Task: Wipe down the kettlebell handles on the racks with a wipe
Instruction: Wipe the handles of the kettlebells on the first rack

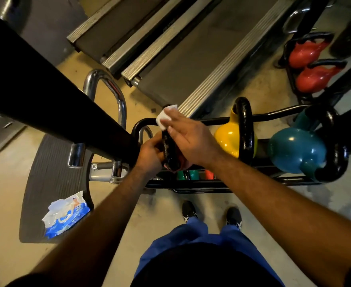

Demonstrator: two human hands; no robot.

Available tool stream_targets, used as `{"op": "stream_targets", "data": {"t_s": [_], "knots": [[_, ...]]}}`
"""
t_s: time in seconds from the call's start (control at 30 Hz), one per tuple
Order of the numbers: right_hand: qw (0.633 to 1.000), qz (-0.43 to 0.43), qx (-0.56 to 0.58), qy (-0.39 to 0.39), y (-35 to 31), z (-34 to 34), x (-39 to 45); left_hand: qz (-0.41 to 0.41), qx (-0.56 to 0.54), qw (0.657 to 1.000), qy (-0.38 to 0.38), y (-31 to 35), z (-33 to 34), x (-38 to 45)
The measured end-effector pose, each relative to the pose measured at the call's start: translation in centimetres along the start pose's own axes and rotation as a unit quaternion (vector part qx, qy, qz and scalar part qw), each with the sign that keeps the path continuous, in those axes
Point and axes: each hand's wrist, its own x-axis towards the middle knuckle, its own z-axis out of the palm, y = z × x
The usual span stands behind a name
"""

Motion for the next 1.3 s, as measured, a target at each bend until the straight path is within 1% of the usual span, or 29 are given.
{"op": "stream_targets", "data": {"t_s": [0.03,0.07,0.1,0.17,0.23,0.27,0.33,0.4,0.47,0.5,0.53,0.6,0.63,0.67,0.73,0.8,0.83,0.9,0.97,1.03,1.1,1.17,1.23,1.3], "knots": [[1.000,-0.019,-0.008,-0.010,-0.3,0.3,-0.7,0.018,0.045,0.999,0.005,-0.2,-0.1,0.0],[0.999,-0.044,-0.020,-0.024,-0.4,0.6,-1.6,0.033,0.067,0.997,0.011,-0.6,-0.2,0.1],[0.997,-0.066,-0.028,-0.037,-0.4,0.7,-2.4,0.044,0.060,0.997,0.017,-0.9,-0.2,0.0],[0.996,-0.069,-0.041,-0.028,0.1,0.3,-2.4,0.053,-0.002,0.998,0.023,-0.7,0.1,-0.2],[0.999,-0.031,-0.040,0.008,0.1,0.1,-1.1,0.018,-0.083,0.996,0.010,-0.1,0.6,0.2],[0.999,-0.020,-0.041,0.012,0.0,0.3,-0.8,-0.011,-0.144,0.990,0.005,-0.1,0.6,0.5],[0.997,-0.044,-0.065,0.007,-0.9,1.4,-1.9,-0.065,-0.234,0.970,0.004,0.0,0.2,0.7],[0.990,-0.102,-0.094,-0.020,-1.0,2.5,-4.3,-0.084,-0.265,0.961,-0.005,-0.1,0.0,0.7],[0.984,-0.136,-0.116,-0.030,0.0,1.9,-4.6,-0.088,-0.272,0.958,0.004,-0.2,0.1,0.6],[0.984,-0.128,-0.119,-0.017,0.4,1.5,-3.9,-0.085,-0.262,0.961,0.009,0.0,0.3,0.6],[0.988,-0.104,-0.111,0.001,0.7,1.2,-3.0,-0.083,-0.255,0.963,0.008,0.2,0.3,0.6],[0.995,-0.054,-0.077,0.028,0.6,1.1,-1.9,-0.068,-0.239,0.968,-0.031,0.0,0.2,0.6],[0.996,-0.047,-0.071,0.033,0.3,1.5,-2.1,-0.054,-0.209,0.976,-0.033,-0.1,0.1,0.6],[0.996,-0.053,-0.071,0.030,-0.1,2.1,-2.9,-0.052,-0.208,0.976,-0.028,0.1,0.1,0.4],[0.993,-0.090,-0.075,-0.001,-0.4,3.1,-5.1,-0.050,-0.228,0.972,-0.013,0.2,0.0,0.0],[0.988,-0.125,-0.092,-0.018,-0.2,2.4,-6.0,-0.044,-0.227,0.973,-0.012,0.4,0.3,-0.2],[0.986,-0.129,-0.103,-0.010,0.1,1.8,-5.6,-0.032,-0.225,0.974,-0.002,0.5,0.5,-0.1],[0.988,-0.115,-0.100,0.010,0.4,0.9,-4.4,-0.060,-0.241,0.968,0.029,0.7,0.8,0.1],[0.990,-0.113,-0.086,0.021,0.9,0.8,-3.4,-0.074,-0.237,0.968,0.039,0.8,1.1,0.6],[0.988,-0.126,-0.091,0.015,0.9,1.9,-4.4,-0.067,-0.244,0.967,0.023,0.8,1.1,0.7],[0.979,-0.173,-0.108,-0.013,1.0,2.9,-6.6,-0.061,-0.265,0.962,-0.032,0.8,0.9,0.3],[0.964,-0.221,-0.143,-0.037,1.7,2.4,-7.2,-0.065,-0.251,0.964,-0.049,0.0,0.6,0.0],[0.964,-0.216,-0.157,-0.012,2.1,1.5,-6.0,-0.042,-0.244,0.969,-0.016,-0.2,0.7,0.2],[0.971,-0.188,-0.146,0.004,2.1,1.1,-5.1,-0.061,-0.258,0.964,0.004,-0.3,0.8,0.3]]}}
